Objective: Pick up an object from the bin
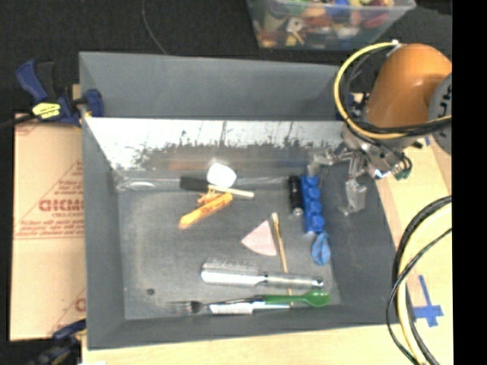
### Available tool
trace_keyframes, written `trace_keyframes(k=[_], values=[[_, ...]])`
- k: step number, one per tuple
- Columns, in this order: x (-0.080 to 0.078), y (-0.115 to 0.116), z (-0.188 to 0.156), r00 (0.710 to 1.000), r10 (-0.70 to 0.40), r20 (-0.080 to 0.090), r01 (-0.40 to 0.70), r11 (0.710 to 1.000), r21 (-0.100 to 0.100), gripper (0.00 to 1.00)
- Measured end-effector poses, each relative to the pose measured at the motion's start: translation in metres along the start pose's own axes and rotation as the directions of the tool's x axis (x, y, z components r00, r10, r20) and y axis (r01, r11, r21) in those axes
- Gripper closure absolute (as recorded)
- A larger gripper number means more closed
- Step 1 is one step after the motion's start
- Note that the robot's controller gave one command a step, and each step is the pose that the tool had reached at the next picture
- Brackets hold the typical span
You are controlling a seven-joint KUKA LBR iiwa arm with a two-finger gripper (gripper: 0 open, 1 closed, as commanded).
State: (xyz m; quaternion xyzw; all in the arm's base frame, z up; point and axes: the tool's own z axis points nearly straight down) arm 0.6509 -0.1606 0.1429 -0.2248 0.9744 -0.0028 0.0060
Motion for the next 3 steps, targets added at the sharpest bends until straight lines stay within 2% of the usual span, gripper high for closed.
trace_keyframes(k=[1, 2, 3], values=[[-0.01, 0.015, 0.041, 0.868, -0.496, 0.005, 0.496, 0.868, -0.006, 0.0], [-0.011, 0.01, 0.042, 0.891, -0.454, 0.014, 0.454, 0.891, 0.002, 0.0], [-0.017, 0.019, 0.061, 0.666, -0.746, 0.021, 0.746, 0.666, 0.012, 1.0]])
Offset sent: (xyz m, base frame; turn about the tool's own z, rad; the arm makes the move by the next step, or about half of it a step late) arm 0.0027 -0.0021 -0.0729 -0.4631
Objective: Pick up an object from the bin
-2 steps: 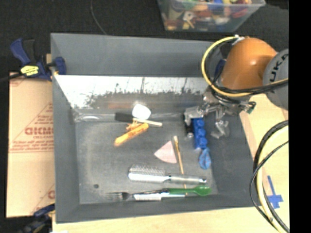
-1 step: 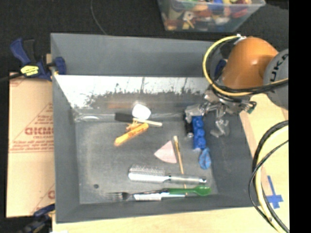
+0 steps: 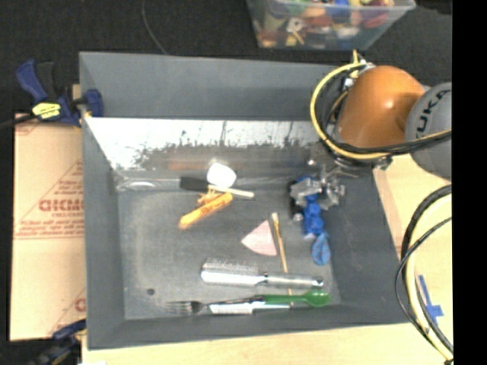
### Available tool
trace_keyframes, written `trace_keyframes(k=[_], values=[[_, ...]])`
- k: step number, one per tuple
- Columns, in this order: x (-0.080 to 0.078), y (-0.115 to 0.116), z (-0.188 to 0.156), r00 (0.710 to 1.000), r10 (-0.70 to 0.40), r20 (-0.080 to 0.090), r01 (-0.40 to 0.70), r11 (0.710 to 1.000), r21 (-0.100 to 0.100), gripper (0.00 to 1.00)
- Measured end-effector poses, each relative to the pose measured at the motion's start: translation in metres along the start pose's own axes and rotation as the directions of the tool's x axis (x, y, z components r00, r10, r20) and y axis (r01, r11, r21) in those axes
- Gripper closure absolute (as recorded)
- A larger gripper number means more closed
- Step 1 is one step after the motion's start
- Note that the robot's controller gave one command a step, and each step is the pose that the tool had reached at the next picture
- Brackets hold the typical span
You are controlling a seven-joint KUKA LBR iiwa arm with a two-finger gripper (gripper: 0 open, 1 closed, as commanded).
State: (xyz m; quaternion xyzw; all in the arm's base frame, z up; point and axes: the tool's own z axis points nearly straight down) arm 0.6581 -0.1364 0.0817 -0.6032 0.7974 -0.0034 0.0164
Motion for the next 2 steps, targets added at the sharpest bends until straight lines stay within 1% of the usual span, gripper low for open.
trace_keyframes(k=[1, 2], values=[[0.0001, 0.0, 0.0, 1.0, 0.001, 0.001, -0.001, 1.0, 0.0, 1.0], [0.0007, -0.0019, -0.0071, 1.0, 0.008, 0.003, -0.008, 1.0, 0.005, 1.0]])
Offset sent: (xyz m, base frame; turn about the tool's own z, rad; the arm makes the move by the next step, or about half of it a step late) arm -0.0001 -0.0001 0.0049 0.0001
